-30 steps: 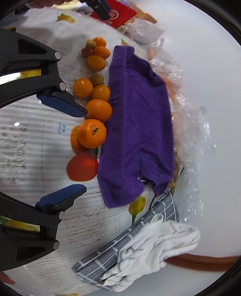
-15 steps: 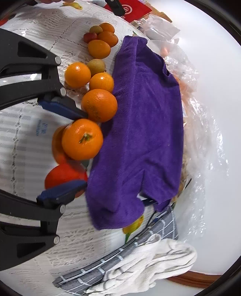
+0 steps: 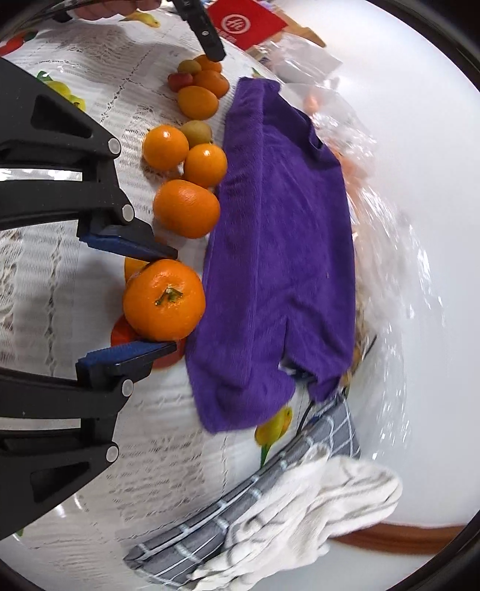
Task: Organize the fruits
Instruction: 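Grasp a large orange from the fruit row with the right tool while the left tool grasps another orange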
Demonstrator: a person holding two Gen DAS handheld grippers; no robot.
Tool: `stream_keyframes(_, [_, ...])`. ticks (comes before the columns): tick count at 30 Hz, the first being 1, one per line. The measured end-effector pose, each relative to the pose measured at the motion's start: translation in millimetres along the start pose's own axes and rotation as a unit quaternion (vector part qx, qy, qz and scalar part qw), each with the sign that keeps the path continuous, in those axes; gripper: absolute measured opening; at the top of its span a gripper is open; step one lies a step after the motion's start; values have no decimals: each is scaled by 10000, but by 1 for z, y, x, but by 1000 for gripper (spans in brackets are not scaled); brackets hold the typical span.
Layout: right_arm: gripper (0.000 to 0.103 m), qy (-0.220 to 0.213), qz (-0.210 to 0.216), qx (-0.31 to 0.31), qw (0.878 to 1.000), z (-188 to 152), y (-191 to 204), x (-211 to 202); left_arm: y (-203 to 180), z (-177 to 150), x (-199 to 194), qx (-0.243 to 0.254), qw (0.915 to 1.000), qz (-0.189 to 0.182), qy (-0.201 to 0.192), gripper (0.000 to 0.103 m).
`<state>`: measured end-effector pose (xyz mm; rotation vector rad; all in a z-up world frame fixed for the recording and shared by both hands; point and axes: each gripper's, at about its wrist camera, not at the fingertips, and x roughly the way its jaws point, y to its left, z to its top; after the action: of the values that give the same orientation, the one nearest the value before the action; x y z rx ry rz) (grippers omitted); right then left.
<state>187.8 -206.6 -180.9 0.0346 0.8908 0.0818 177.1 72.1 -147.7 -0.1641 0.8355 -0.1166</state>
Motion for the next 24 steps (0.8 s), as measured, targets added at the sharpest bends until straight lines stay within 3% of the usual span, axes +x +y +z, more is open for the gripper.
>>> stream_keyframes(6, [42, 34, -42, 225, 9997, 0, -10, 0, 8, 0, 7, -175, 9998, 119, 49, 40])
stream_keyframes(16, [42, 154, -94, 94, 9998, -2, -7, 6, 6, -2, 16, -104, 9996, 213, 162, 40])
stream_keyframes(23, [42, 159, -70, 113, 9998, -1, -9, 6, 21, -2, 19, -554, 9978, -169, 320, 40])
stream_keyframes(24, [42, 148, -58, 121, 9998, -1, -9, 6, 21, -2, 19, -558, 9976, -246, 318, 34])
